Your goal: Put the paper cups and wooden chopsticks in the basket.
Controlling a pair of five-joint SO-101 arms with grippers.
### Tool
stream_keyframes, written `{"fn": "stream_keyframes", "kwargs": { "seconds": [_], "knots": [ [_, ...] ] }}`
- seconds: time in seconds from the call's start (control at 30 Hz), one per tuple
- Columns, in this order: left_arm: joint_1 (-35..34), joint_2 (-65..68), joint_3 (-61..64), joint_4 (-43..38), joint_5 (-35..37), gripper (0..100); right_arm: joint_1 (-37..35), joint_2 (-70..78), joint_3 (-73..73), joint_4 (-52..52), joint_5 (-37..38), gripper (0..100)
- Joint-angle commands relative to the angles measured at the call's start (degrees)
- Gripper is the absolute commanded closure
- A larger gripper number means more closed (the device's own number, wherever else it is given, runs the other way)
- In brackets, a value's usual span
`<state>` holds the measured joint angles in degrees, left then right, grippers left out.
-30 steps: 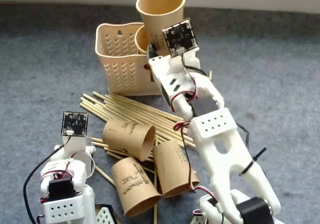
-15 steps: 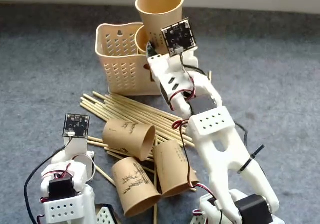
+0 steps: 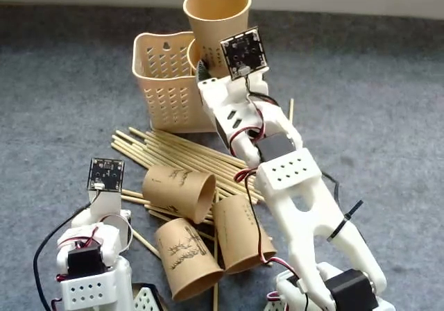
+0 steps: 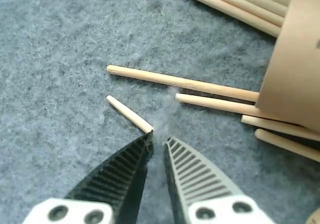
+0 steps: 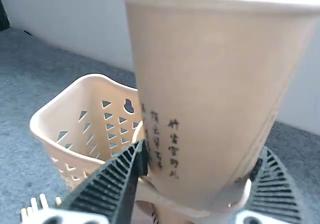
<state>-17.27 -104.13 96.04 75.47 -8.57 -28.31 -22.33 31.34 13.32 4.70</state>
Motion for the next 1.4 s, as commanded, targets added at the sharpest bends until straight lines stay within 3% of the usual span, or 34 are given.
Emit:
{"fn": "stream_keyframes", "kwargs": {
  "seconds": [0.0,0.17,0.37,0.93,1.17,1.37],
  "knots": [
    [-0.31,-0.13,1.10,0.18,0.00,95,-0.66,-0.22,-2.07,-1.19,-0.79,70.6],
    [-0.22,-0.13,1.10,0.18,0.00,95,-1.19,3.56,-2.42,8.48,-0.79,64.3],
    [-0.22,-0.22,1.10,0.18,0.00,95,-1.36,4.97,-6.46,9.10,-1.05,63.8],
    [-0.22,-0.22,1.10,0.26,0.00,95,-3.30,-14.90,-4.97,17.54,-0.70,66.9],
    [-0.40,-0.22,1.10,0.26,-0.09,95,0.13,-13.76,-4.97,17.27,-0.53,88.5],
    [-0.40,-0.22,1.10,0.26,-0.09,95,4.00,-7.52,-5.41,17.19,-0.53,90.7]
  ]
}}
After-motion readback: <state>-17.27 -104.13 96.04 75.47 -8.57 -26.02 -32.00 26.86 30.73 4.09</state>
